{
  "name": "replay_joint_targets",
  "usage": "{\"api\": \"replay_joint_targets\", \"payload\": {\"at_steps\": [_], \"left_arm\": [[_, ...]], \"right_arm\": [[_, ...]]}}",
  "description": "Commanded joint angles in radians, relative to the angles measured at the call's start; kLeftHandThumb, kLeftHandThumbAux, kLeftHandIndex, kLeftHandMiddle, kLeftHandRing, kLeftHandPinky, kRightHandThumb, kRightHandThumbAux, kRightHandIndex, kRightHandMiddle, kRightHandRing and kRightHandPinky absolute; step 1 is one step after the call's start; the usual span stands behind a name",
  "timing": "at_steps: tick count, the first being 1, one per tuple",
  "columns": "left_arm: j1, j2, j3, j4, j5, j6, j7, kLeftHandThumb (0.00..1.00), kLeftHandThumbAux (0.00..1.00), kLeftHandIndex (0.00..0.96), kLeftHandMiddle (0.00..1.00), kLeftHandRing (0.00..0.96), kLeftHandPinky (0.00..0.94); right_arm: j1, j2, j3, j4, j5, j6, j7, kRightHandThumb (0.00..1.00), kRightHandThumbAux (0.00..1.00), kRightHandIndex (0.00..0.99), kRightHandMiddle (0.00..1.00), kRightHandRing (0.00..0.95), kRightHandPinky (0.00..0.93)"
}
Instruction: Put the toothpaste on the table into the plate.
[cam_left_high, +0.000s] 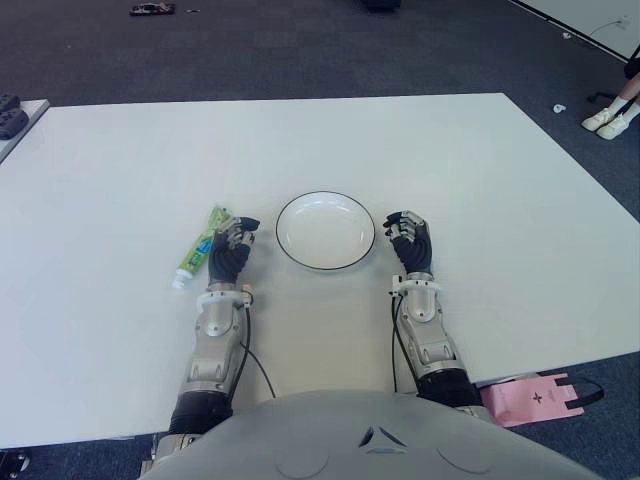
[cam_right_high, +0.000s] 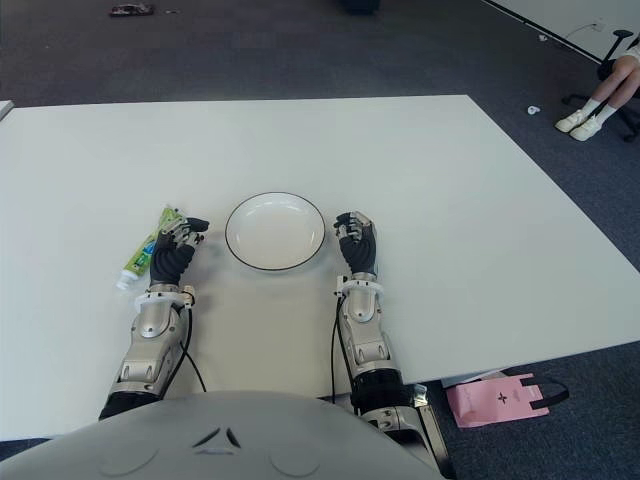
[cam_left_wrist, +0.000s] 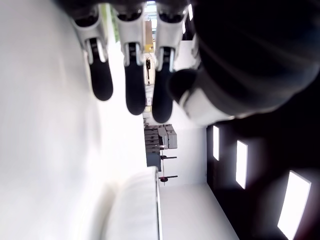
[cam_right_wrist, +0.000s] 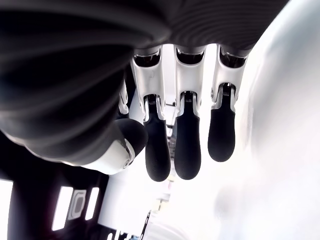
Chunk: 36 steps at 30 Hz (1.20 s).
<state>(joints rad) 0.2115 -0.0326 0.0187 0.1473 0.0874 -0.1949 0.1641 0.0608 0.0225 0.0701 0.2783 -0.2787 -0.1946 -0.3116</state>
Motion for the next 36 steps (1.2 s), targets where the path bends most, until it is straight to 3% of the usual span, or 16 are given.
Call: {"api": "replay_joint_targets", "payload": {"at_steps": [1, 12, 15, 21, 24, 27, 36], "left_arm": [[0.009, 0.001, -0.007, 0.006, 0.001, 0.024, -0.012, 0.710, 0.720, 0.418, 0.387, 0.342, 0.293], [0.025, 0.010, -0.024, -0.028, 0.089, 0.016, 0.038, 0.708, 0.721, 0.416, 0.383, 0.343, 0.298], [0.046, 0.034, -0.057, -0.072, 0.252, 0.020, 0.129, 0.705, 0.718, 0.414, 0.368, 0.334, 0.310], [0.048, 0.059, -0.091, -0.085, 0.440, 0.053, 0.258, 0.697, 0.708, 0.411, 0.334, 0.309, 0.314], [0.050, 0.061, -0.101, -0.093, 0.494, 0.074, 0.302, 0.596, 0.586, 0.281, 0.305, 0.284, 0.297], [0.050, 0.059, -0.106, -0.097, 0.545, 0.094, 0.359, 0.594, 0.467, 0.208, 0.261, 0.247, 0.278], [0.045, 0.060, -0.111, -0.096, 0.641, 0.142, 0.510, 0.626, 0.325, 0.128, 0.189, 0.170, 0.224]], "right_arm": [[0.049, 0.008, 0.002, 0.058, 0.010, 0.039, 0.005, 0.706, 0.730, 0.429, 0.517, 0.525, 0.529], [0.047, 0.006, 0.005, 0.057, -0.001, 0.050, 0.000, 0.707, 0.730, 0.430, 0.513, 0.525, 0.527], [0.044, 0.000, 0.008, 0.060, 0.002, 0.050, 0.015, 0.707, 0.731, 0.430, 0.512, 0.526, 0.532], [0.043, 0.000, 0.007, 0.059, 0.008, 0.054, 0.025, 0.707, 0.731, 0.431, 0.514, 0.531, 0.536], [0.043, 0.004, 0.004, 0.055, 0.011, 0.061, 0.025, 0.707, 0.731, 0.430, 0.515, 0.531, 0.538], [0.042, 0.009, 0.002, 0.055, 0.005, 0.067, 0.011, 0.706, 0.731, 0.430, 0.515, 0.532, 0.536], [0.037, 0.007, 0.008, 0.061, -0.005, 0.080, 0.006, 0.706, 0.731, 0.428, 0.511, 0.523, 0.528]]}}
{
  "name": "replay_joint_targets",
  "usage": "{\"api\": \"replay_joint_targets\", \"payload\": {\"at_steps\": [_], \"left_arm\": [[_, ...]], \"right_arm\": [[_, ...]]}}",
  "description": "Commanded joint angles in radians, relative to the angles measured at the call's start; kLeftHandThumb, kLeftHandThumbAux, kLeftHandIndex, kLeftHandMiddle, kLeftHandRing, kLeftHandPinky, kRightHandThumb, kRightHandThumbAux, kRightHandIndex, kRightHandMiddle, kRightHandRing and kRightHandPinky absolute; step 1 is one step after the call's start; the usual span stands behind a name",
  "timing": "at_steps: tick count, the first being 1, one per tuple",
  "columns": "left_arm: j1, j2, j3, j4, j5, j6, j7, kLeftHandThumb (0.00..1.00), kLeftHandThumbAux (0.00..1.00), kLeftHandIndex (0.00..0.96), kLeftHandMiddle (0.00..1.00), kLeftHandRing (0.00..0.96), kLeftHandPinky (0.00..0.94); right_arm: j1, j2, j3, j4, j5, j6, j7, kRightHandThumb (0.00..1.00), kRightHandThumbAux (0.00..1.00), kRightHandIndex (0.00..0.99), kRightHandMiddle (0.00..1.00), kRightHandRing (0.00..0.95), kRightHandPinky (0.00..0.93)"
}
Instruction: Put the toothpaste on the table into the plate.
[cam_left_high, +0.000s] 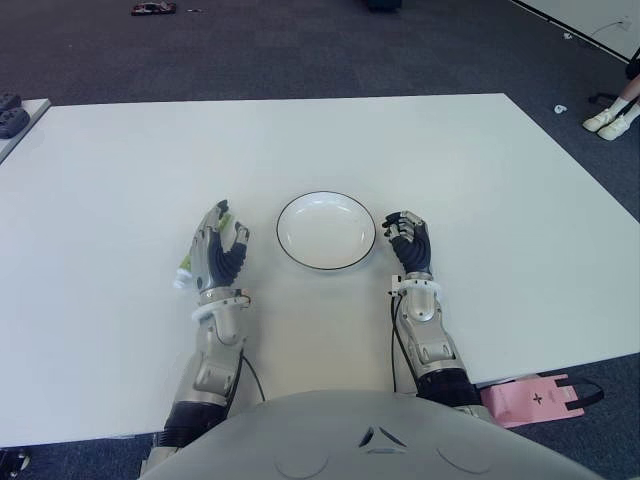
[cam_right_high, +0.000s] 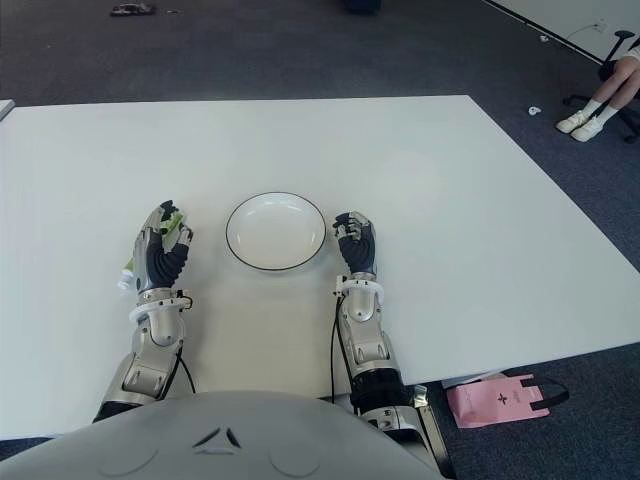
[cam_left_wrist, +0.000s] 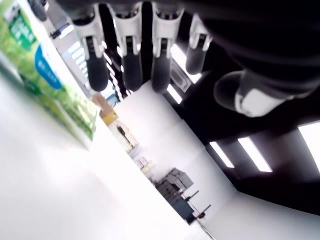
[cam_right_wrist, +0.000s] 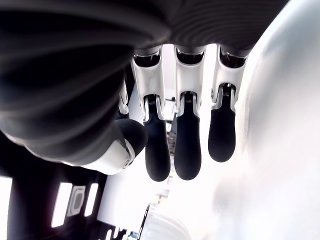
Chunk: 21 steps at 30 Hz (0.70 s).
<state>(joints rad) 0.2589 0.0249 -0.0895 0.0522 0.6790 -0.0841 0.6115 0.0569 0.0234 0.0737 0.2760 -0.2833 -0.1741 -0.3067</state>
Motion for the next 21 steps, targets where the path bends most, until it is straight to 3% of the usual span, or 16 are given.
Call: {"api": "replay_joint_targets", "payload": {"at_steps": [1, 21], "left_arm": [[-0.002, 0.004, -0.003, -0.004, 0.055, 0.036, 0.073, 0.629, 0.320, 0.124, 0.184, 0.165, 0.223], [-0.029, 0.043, -0.001, 0.013, 0.143, 0.117, 0.221, 0.574, 0.233, 0.041, 0.082, 0.063, 0.119]], "right_arm": [[0.040, 0.006, 0.005, 0.065, -0.001, 0.060, 0.000, 0.706, 0.731, 0.428, 0.511, 0.523, 0.528], [0.041, 0.010, 0.011, 0.071, 0.001, 0.036, -0.008, 0.707, 0.731, 0.431, 0.510, 0.531, 0.540]]}}
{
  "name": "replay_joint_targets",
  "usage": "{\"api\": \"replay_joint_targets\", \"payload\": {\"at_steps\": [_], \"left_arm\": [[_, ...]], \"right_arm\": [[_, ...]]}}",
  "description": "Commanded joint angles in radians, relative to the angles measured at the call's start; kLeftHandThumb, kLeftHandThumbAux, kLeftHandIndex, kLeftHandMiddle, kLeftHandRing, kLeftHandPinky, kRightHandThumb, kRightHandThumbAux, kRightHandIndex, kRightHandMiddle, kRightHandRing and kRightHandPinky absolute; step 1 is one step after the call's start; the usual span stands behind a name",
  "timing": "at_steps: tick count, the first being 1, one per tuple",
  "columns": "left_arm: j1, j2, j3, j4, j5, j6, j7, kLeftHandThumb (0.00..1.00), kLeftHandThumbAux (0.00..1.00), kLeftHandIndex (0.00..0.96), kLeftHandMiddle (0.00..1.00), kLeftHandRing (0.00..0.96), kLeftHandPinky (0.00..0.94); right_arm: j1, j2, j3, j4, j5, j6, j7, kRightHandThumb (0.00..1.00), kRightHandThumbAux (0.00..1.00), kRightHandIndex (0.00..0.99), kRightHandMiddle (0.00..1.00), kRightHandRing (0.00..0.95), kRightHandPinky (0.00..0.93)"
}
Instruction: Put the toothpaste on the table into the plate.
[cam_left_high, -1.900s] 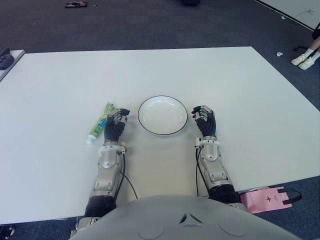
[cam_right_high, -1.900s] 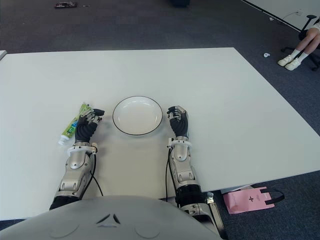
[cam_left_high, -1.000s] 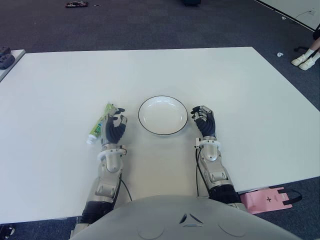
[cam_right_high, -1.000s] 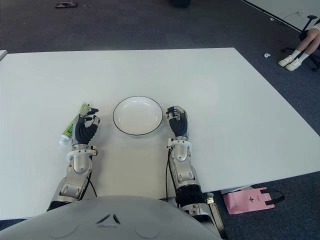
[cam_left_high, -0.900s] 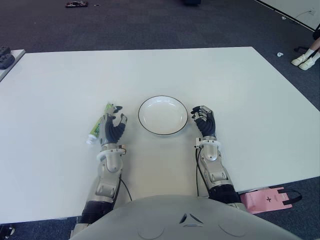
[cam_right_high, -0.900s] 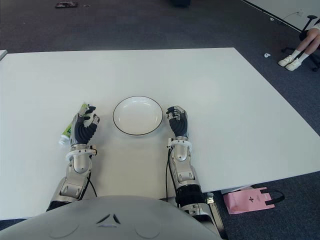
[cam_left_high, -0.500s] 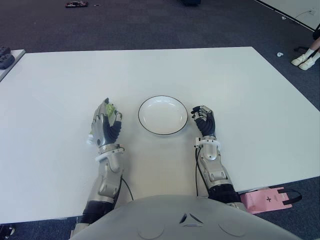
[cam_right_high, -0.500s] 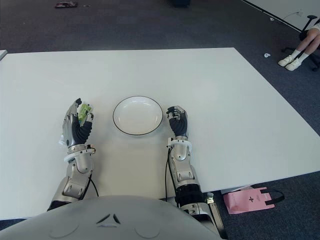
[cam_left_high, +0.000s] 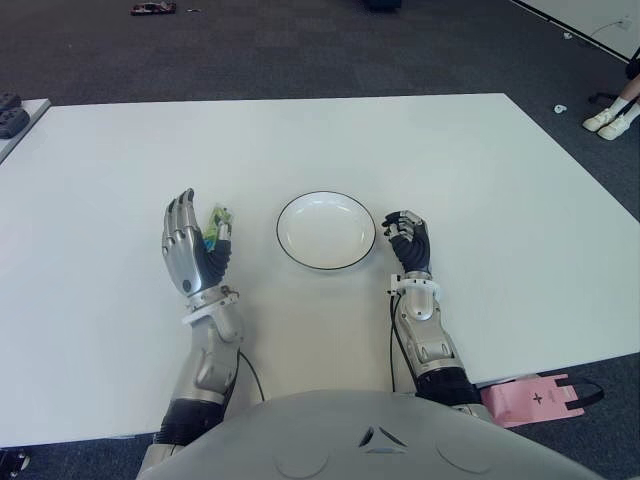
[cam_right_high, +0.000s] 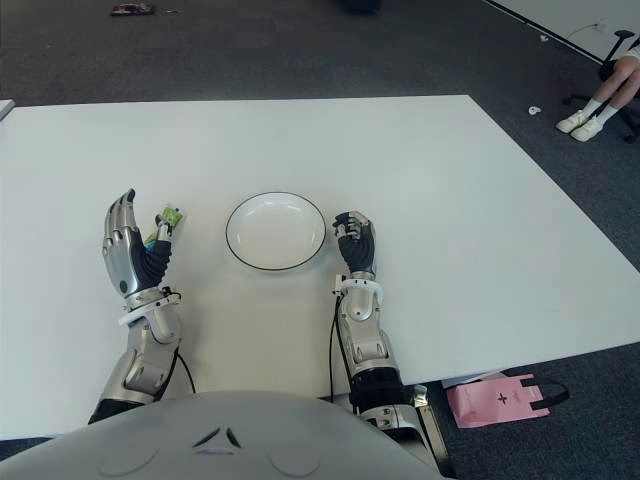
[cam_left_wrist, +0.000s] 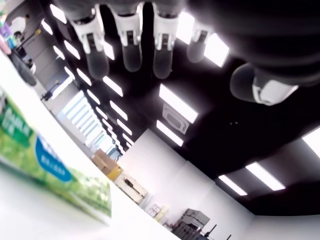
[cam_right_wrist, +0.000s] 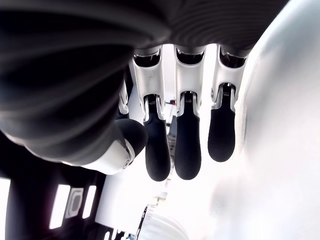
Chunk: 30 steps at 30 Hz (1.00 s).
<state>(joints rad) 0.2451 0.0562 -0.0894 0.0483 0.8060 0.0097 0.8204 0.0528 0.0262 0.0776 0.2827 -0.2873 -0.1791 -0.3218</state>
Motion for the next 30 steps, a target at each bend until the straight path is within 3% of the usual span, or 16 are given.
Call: {"api": "replay_joint_targets", "payload": {"at_steps": [1, 8, 13, 19, 30], "left_arm": [[-0.015, 0.014, -0.003, 0.012, 0.027, 0.047, 0.004, 0.568, 0.231, 0.038, 0.078, 0.059, 0.116], [-0.009, 0.024, -0.028, -0.027, 0.095, 0.206, -0.083, 0.494, 0.189, 0.002, 0.037, 0.025, 0.085], [-0.024, 0.059, -0.052, -0.064, 0.143, 0.354, -0.275, 0.460, 0.166, 0.000, 0.011, 0.006, 0.021], [-0.081, 0.123, -0.100, -0.033, 0.210, 0.478, -0.453, 0.447, 0.162, 0.000, 0.001, 0.000, 0.002], [-0.164, 0.191, -0.172, 0.002, 0.240, 0.601, -0.687, 0.448, 0.210, 0.000, 0.000, 0.000, 0.000]], "right_arm": [[0.045, 0.008, 0.006, 0.064, 0.006, 0.042, 0.006, 0.707, 0.731, 0.431, 0.510, 0.531, 0.540], [0.045, 0.013, 0.003, 0.062, 0.011, 0.052, 0.004, 0.706, 0.731, 0.430, 0.509, 0.530, 0.540], [0.043, 0.012, 0.005, 0.065, 0.010, 0.046, 0.003, 0.708, 0.731, 0.430, 0.511, 0.530, 0.531], [0.044, 0.012, 0.008, 0.061, 0.004, 0.056, 0.003, 0.707, 0.731, 0.429, 0.508, 0.527, 0.537], [0.048, 0.019, 0.000, 0.062, 0.020, 0.053, 0.003, 0.705, 0.731, 0.427, 0.513, 0.517, 0.519]]}}
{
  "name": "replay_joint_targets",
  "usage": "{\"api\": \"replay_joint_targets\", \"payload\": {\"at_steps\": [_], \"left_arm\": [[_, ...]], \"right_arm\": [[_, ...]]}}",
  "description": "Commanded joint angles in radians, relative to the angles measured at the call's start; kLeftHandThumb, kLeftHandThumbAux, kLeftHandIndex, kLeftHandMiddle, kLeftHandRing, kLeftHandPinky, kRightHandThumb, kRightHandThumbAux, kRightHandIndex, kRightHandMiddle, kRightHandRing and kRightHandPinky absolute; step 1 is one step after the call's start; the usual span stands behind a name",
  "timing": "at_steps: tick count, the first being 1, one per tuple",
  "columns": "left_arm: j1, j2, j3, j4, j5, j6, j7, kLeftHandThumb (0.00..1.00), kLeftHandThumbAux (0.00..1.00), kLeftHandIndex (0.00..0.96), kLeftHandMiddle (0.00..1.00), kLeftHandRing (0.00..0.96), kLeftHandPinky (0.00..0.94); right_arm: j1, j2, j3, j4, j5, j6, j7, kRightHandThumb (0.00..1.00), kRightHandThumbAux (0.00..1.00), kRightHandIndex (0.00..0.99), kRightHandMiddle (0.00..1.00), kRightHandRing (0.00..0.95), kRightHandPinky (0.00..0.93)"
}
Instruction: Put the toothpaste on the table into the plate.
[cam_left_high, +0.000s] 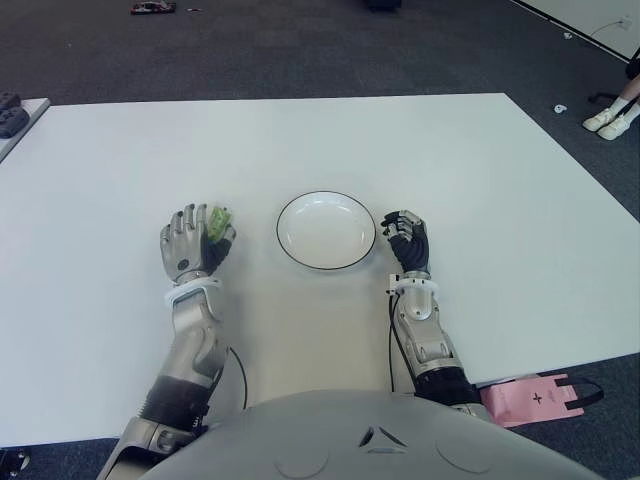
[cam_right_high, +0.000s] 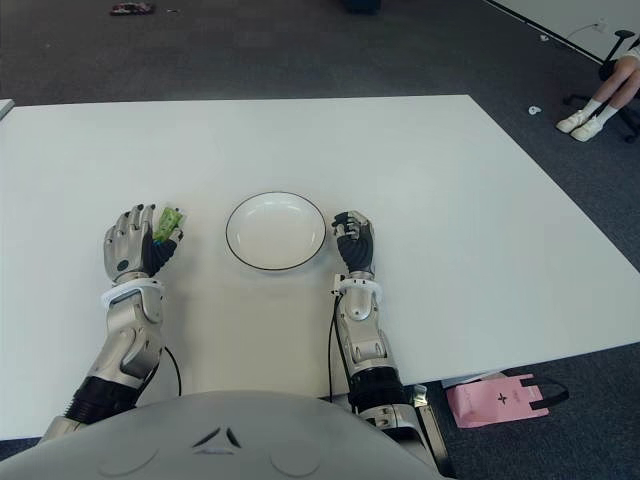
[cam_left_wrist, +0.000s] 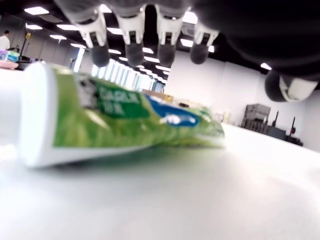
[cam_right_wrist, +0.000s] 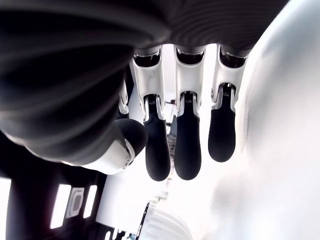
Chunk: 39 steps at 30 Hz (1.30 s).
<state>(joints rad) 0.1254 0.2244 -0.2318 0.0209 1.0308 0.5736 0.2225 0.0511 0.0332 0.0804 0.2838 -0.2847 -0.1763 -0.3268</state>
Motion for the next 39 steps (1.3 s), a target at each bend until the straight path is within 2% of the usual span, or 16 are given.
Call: {"api": "replay_joint_targets", "payload": {"at_steps": [1, 9, 15, 18, 23, 28, 33, 36, 39], "left_arm": [[-0.051, 0.028, -0.035, 0.030, 0.014, 0.042, -0.107, 0.448, 0.212, 0.000, 0.000, 0.000, 0.000], [-0.101, 0.082, -0.071, 0.038, -0.009, 0.058, -0.260, 0.451, 0.203, 0.000, 0.000, 0.000, 0.000], [-0.132, 0.097, -0.076, 0.064, -0.033, 0.060, -0.315, 0.455, 0.181, 0.000, 0.000, 0.000, 0.000], [-0.212, 0.108, -0.061, 0.210, -0.086, 0.004, -0.301, 0.456, 0.170, 0.000, 0.001, 0.000, 0.000], [-0.275, 0.121, -0.058, 0.349, -0.135, -0.055, -0.276, 0.458, 0.163, 0.000, 0.019, 0.000, 0.000], [-0.280, 0.129, -0.067, 0.348, -0.160, -0.051, -0.300, 0.469, 0.178, 0.000, 0.058, 0.007, 0.022], [-0.290, 0.136, -0.077, 0.392, -0.183, -0.057, -0.306, 0.483, 0.186, 0.000, 0.092, 0.049, 0.105], [-0.298, 0.143, -0.077, 0.403, -0.196, -0.057, -0.323, 0.486, 0.192, 0.000, 0.100, 0.059, 0.119], [-0.307, 0.148, -0.076, 0.426, -0.213, -0.057, -0.339, 0.506, 0.235, 0.000, 0.109, 0.073, 0.149]], "right_arm": [[0.051, 0.013, -0.004, 0.060, 0.019, 0.051, 0.008, 0.705, 0.731, 0.427, 0.514, 0.516, 0.517], [0.057, 0.014, -0.007, 0.067, 0.031, 0.019, 0.006, 0.707, 0.729, 0.428, 0.517, 0.516, 0.523], [0.062, 0.012, -0.006, 0.068, 0.025, 0.010, 0.002, 0.707, 0.729, 0.428, 0.518, 0.512, 0.507], [0.066, 0.008, -0.003, 0.066, 0.012, 0.015, -0.006, 0.706, 0.729, 0.427, 0.517, 0.507, 0.492], [0.066, 0.003, -0.003, 0.068, 0.006, 0.016, -0.009, 0.706, 0.729, 0.427, 0.517, 0.505, 0.506], [0.068, 0.004, -0.010, 0.063, 0.025, 0.021, 0.006, 0.706, 0.730, 0.427, 0.515, 0.515, 0.524], [0.078, 0.005, -0.010, 0.050, 0.025, 0.028, 0.006, 0.705, 0.731, 0.426, 0.518, 0.513, 0.510], [0.079, 0.001, -0.008, 0.049, 0.018, 0.032, 0.004, 0.704, 0.731, 0.426, 0.518, 0.512, 0.509], [0.079, -0.004, -0.006, 0.052, 0.010, 0.033, 0.002, 0.704, 0.731, 0.425, 0.519, 0.509, 0.505]]}}
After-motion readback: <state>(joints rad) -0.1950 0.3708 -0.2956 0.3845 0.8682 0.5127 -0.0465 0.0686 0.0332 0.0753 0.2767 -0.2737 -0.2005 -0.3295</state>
